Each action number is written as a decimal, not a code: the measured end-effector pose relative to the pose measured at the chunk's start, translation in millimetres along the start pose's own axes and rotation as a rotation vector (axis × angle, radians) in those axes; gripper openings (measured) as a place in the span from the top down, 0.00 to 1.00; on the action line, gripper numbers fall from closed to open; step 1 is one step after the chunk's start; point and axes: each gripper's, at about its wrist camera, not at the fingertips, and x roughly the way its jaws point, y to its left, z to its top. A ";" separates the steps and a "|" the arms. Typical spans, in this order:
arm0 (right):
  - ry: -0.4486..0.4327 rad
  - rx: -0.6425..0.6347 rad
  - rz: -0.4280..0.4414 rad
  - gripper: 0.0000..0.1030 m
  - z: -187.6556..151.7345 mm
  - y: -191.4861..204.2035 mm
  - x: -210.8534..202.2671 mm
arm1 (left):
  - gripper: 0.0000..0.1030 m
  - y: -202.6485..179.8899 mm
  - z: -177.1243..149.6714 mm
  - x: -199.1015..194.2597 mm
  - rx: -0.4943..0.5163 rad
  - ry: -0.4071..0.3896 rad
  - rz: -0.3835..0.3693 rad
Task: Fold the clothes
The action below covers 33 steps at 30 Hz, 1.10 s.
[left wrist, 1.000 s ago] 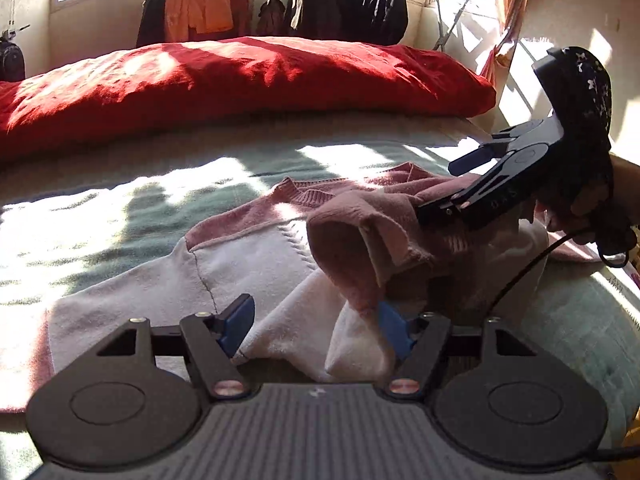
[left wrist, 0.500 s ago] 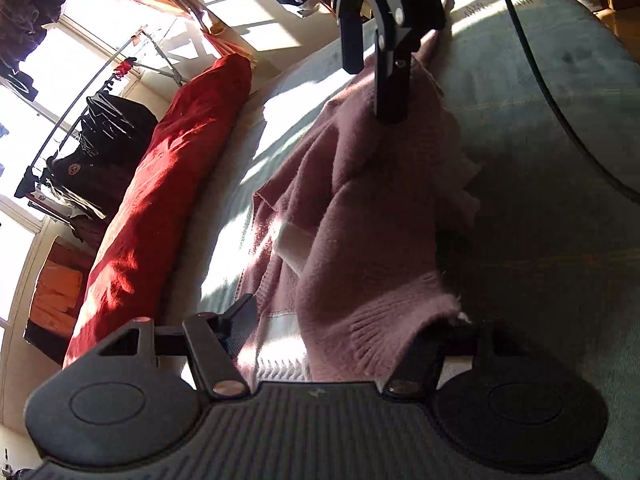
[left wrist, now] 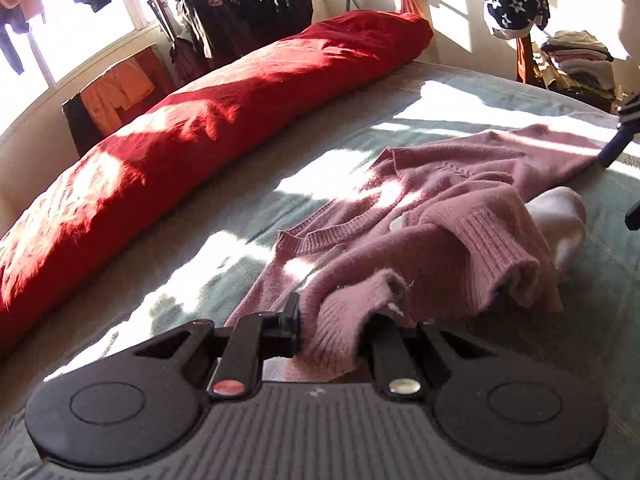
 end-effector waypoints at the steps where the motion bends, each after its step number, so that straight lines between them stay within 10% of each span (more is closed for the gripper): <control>1: -0.006 -0.009 0.004 0.00 0.9 3.2 1.6 | 0.87 12.6 -5.2 10.9 -0.060 0.029 0.011; 9: -0.004 -0.122 0.021 0.05 14.4 27.2 28.0 | 0.85 48.1 -47.5 87.7 -0.264 0.220 0.025; 17: 0.095 0.094 0.213 0.14 2.0 7.7 67.4 | 0.83 50.6 -50.7 89.5 -0.277 0.197 0.010; 25: 0.056 0.013 0.216 0.56 11.5 20.9 67.3 | 0.83 52.8 -51.4 91.6 -0.304 0.194 0.003; 33: 0.030 0.130 0.262 0.64 14.4 1.0 52.2 | 0.83 50.7 -49.8 88.9 -0.301 0.186 0.015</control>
